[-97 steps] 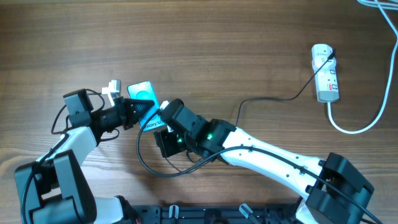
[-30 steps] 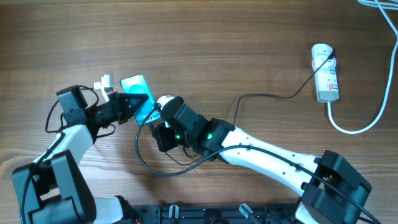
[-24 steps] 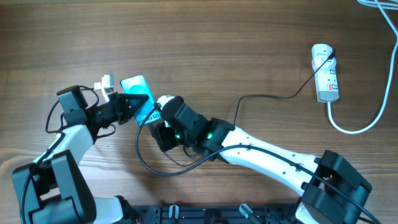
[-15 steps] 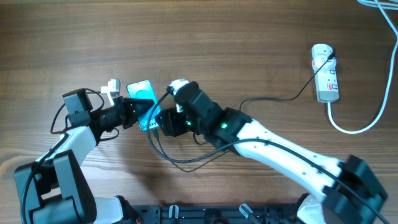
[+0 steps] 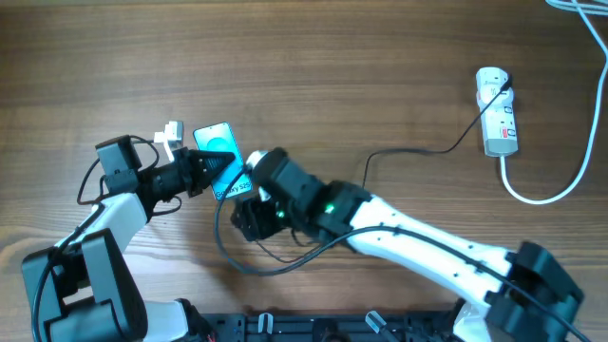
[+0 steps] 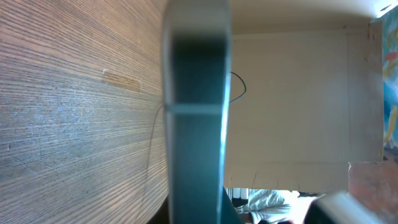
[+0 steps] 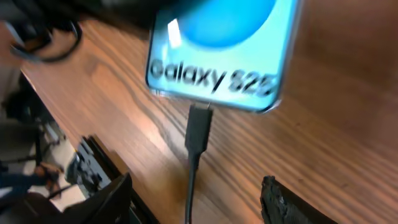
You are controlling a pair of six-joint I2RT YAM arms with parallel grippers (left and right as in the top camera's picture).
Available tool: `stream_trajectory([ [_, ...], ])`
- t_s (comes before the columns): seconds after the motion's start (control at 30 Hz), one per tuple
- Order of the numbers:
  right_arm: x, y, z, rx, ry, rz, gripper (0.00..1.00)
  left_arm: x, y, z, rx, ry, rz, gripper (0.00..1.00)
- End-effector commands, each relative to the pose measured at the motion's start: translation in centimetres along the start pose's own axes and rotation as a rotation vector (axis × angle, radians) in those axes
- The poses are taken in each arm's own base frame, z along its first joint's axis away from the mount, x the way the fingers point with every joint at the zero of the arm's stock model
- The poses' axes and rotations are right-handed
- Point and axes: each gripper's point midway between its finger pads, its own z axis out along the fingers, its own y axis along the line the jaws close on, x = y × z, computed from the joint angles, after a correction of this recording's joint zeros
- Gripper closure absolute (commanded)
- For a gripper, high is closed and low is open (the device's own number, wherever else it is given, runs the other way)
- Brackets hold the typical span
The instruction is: Plug charger to phone and switch on socket
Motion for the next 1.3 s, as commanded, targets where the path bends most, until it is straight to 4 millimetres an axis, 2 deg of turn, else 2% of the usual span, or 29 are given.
stream_trajectory([
  [0.0, 0.7, 0.5, 1.9, -0.012, 0.036, 0.002, 0.33, 0.5, -1.0, 0.0, 0.045, 0.026, 0.021, 0.96],
  [0.1, 0.7, 0.4, 2.8, -0.014, 0.034, 0.018, 0.39, 0.5, -1.0, 0.0, 0.045, 0.026, 0.021, 0.96],
  [0.2, 0.4, 0.6, 2.9, -0.022, 0.023, 0.010, 0.62, 0.5, -1.0, 0.0, 0.045, 0.026, 0.021, 0.96],
  [0.23, 0.4, 0.6, 2.9, -0.023, 0.023, 0.011, 0.65, 0.5, -1.0, 0.0, 0.045, 0.026, 0.021, 0.96],
  [0.37, 0.3, 0.6, 2.9, -0.020, 0.020, 0.011, 0.66, 0.5, -1.0, 0.0, 0.045, 0.026, 0.021, 0.96],
  [0.43, 0.1, 0.3, 2.9, -0.004, 0.008, 0.010, 0.62, 0.5, -1.0, 0.0, 0.045, 0.026, 0.021, 0.96],
  [0.53, -0.4, -0.3, 2.9, 0.030, -0.020, 0.009, 0.62, 0.5, -1.0, 0.0, 0.045, 0.026, 0.021, 0.96],
  [0.7, -0.7, 0.2, 2.9, 0.010, -0.031, 0.004, 0.80, 0.5, -1.0, 0.0, 0.045, 0.026, 0.021, 0.96],
  [0.77, -0.7, 0.2, 2.9, 0.008, -0.030, 0.004, 0.95, 0.5, -1.0, 0.0, 0.045, 0.026, 0.021, 0.96],
  [0.9, -1.1, 0.2, 2.8, 0.004, -0.045, 0.002, 0.96, 0.5, -1.0, 0.0, 0.044, 0.026, 0.022, 0.96],
  [1.07, -3.2, 0.2, 2.5, -0.024, -0.113, 0.008, 0.96, 0.7, -0.9, 0.0, 0.043, 0.028, 0.057, 0.96],
  [1.27, -4.5, -0.1, 2.1, -0.057, -0.137, 0.022, 0.96, 0.8, -0.9, 0.0, 0.044, 0.029, 0.074, 0.96],
])
